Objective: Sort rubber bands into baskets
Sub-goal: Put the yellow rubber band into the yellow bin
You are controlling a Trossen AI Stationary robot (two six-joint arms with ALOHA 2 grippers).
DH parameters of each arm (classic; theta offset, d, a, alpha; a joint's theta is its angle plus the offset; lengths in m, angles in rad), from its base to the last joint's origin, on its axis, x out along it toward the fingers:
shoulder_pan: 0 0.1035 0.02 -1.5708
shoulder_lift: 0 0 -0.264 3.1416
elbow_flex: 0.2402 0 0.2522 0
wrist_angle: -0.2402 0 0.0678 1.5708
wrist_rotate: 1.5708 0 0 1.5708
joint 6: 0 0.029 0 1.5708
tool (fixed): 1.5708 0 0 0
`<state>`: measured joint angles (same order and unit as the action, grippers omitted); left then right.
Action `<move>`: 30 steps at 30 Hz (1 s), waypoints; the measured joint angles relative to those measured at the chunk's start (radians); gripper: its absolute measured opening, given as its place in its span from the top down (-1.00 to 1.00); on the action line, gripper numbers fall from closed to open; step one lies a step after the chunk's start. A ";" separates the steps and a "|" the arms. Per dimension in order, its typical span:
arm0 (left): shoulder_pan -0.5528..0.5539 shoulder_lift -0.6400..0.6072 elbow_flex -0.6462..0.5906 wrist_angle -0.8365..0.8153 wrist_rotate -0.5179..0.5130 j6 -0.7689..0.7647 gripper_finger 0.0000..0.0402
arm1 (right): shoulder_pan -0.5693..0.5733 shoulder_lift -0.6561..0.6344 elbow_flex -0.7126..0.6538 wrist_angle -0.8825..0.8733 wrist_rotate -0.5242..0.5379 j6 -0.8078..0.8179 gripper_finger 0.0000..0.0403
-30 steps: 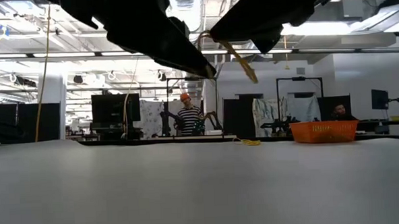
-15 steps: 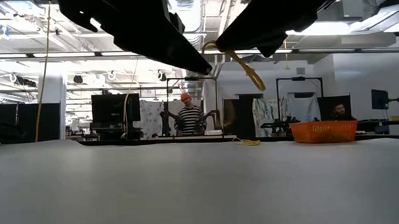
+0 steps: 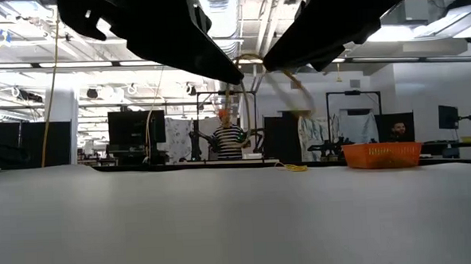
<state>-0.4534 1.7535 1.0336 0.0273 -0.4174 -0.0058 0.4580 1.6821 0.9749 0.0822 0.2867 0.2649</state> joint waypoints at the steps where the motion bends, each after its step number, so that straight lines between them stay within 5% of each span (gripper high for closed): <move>1: -0.005 -0.001 0.000 -0.005 -0.007 0.001 1.00 | 0.000 0.000 0.000 0.000 0.000 0.000 0.75; 10: -0.047 -0.074 0.000 -0.156 -0.108 -0.064 1.00 | -0.016 0.000 0.000 -0.004 0.000 -0.005 0.59; 17: -0.128 -0.199 0.000 -0.350 -0.196 -0.189 1.00 | -0.043 0.000 0.000 -0.003 0.001 -0.031 0.13; 23: -0.238 -0.321 0.000 -0.546 -0.176 -0.377 1.00 | -0.078 0.000 0.000 -0.004 0.001 -0.042 -0.20; 30: -0.411 -0.420 0.001 -0.721 -0.091 -0.639 1.00 | -0.110 0.000 0.000 -0.004 0.002 -0.057 -0.24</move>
<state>-0.8643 1.3333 1.0344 -0.6935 -0.5087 -0.6448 0.3476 1.6821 0.9749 0.0779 0.2886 0.2075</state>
